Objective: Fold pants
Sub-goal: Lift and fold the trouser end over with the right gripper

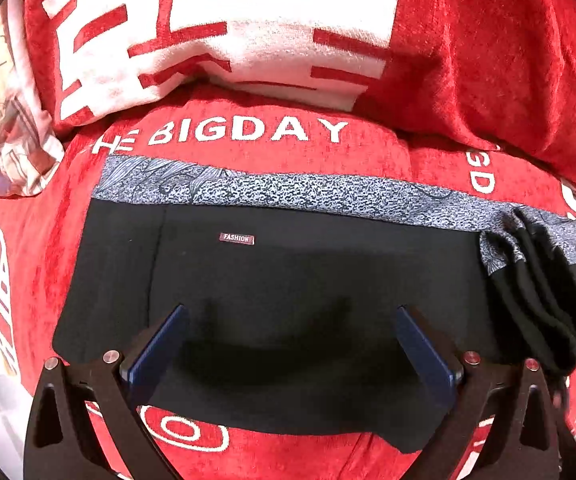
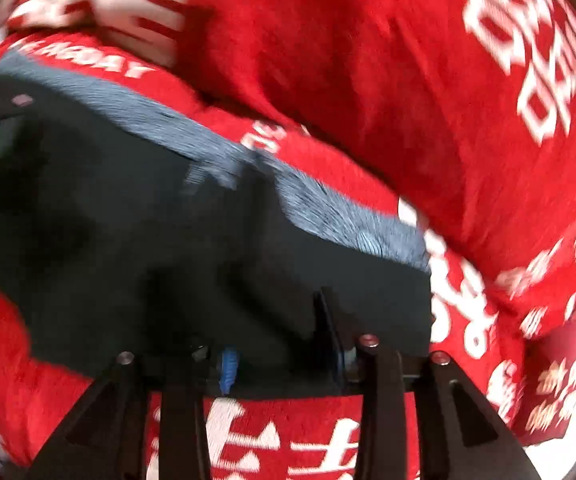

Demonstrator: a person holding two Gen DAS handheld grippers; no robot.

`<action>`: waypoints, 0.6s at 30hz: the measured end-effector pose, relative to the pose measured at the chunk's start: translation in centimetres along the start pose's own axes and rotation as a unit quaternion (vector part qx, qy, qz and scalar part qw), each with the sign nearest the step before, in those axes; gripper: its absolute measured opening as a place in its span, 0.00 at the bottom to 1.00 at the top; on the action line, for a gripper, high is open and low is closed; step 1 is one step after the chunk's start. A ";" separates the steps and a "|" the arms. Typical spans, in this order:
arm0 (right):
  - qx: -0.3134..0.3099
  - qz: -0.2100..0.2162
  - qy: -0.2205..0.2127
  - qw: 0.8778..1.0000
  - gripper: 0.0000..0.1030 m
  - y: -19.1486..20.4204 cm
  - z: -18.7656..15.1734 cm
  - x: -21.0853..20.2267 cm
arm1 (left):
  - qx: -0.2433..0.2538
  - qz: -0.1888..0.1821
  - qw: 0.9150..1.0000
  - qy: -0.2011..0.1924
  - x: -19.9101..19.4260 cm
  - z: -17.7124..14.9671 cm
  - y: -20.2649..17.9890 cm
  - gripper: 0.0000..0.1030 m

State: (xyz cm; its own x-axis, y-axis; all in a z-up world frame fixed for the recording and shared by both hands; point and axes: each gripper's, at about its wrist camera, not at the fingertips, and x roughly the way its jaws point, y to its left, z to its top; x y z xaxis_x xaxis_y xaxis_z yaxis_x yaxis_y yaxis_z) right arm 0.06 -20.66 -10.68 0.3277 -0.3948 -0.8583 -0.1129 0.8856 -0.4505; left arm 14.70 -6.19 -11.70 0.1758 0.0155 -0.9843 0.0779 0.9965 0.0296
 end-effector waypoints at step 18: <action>0.548 0.489 0.081 0.674 0.43 -14.7 -11.2 7.7 | 0.131 -0.124 0.983 0.044 0.3 -3.6 -12.2 1.00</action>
State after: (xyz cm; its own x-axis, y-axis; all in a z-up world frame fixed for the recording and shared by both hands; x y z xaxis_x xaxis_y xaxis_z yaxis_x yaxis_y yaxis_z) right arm -6.27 -39.51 -13.45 0.4828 0.5654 -0.6687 0.5893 0.3552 0.7257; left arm 10.23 -18.07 -12.99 0.0353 -0.2078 -0.9775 0.3592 0.9154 -0.1816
